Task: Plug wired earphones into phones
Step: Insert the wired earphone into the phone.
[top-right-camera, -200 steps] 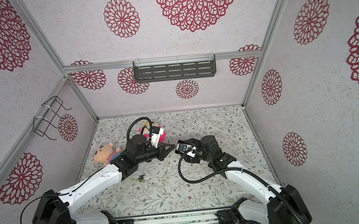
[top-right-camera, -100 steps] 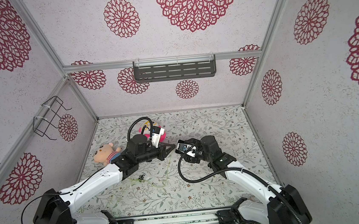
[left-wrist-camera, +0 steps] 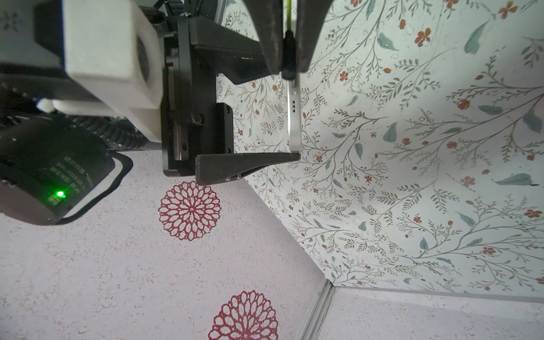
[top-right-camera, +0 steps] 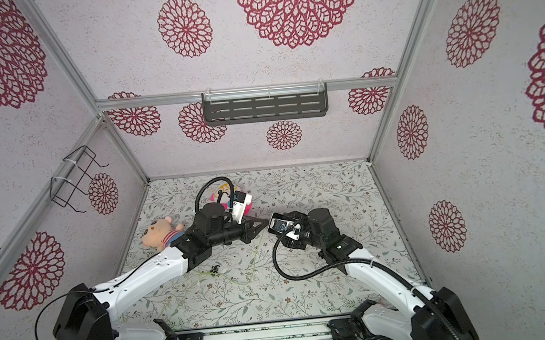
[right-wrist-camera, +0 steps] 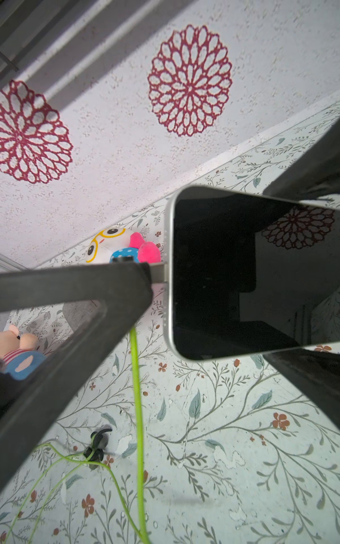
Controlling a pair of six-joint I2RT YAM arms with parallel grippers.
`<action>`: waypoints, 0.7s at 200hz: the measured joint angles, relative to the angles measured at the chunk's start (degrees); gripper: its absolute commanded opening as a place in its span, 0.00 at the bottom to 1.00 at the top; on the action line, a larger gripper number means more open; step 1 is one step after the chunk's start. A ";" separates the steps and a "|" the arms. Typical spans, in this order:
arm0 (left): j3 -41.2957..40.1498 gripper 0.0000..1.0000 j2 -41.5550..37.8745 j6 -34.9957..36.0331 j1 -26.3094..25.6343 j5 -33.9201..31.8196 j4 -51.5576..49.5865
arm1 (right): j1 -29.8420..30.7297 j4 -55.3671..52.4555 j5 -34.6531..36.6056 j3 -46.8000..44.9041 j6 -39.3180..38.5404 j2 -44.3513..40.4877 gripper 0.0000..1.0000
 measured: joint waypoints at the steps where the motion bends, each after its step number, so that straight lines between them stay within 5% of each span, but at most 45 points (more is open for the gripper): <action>1: 0.07 0.00 0.02 0.04 0.00 0.07 -0.11 | 0.00 0.02 0.00 -0.07 0.02 -0.09 0.54; 140: 3.89 0.00 1.60 3.56 -0.02 3.08 -5.68 | 0.02 -2.01 0.96 -0.96 -1.77 -3.19 0.53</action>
